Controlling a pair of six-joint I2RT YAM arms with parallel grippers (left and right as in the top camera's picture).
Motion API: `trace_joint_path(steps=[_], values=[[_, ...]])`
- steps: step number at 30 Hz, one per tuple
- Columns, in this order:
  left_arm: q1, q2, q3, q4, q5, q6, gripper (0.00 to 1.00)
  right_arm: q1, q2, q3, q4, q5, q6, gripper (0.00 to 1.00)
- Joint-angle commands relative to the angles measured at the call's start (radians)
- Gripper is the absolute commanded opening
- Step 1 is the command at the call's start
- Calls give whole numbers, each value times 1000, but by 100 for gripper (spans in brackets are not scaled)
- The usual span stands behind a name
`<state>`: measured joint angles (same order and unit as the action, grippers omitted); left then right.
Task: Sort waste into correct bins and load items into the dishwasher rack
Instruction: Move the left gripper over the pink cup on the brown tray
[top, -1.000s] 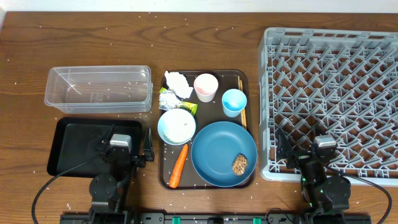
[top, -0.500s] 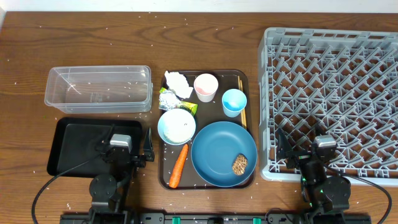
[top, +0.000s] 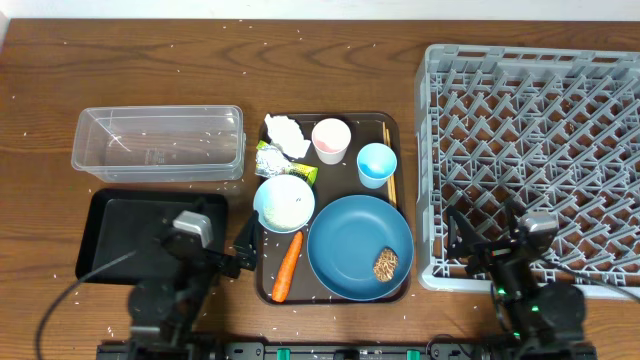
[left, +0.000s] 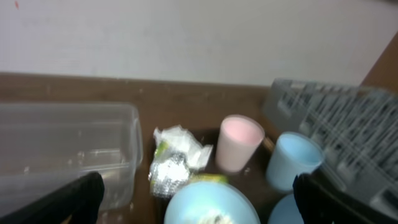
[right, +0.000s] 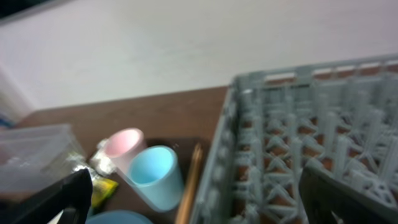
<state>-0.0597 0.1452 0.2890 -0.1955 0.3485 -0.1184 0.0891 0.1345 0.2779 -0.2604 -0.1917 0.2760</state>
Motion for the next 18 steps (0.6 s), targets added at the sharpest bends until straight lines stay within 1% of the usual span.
trace_joint_path(steps=[1,6,10,12,14,18], values=[[2,150,208,-96,27,-40,98,-3,139,169,-91,-129,34,99],[2,503,548,-342,38,-40,98,-4,459,429,-312,-157,9,99],[2,774,819,-512,88,-40,98,-3,691,625,-434,-157,-3,99],[2,882,930,-593,106,-40,98,-4,768,692,-463,-157,-4,99],[2,978,1013,-683,111,-40,98,-4,835,740,-484,-158,-3,99],[2,1083,1031,-735,119,-67,98,-4,901,764,-525,-166,-5,99]])
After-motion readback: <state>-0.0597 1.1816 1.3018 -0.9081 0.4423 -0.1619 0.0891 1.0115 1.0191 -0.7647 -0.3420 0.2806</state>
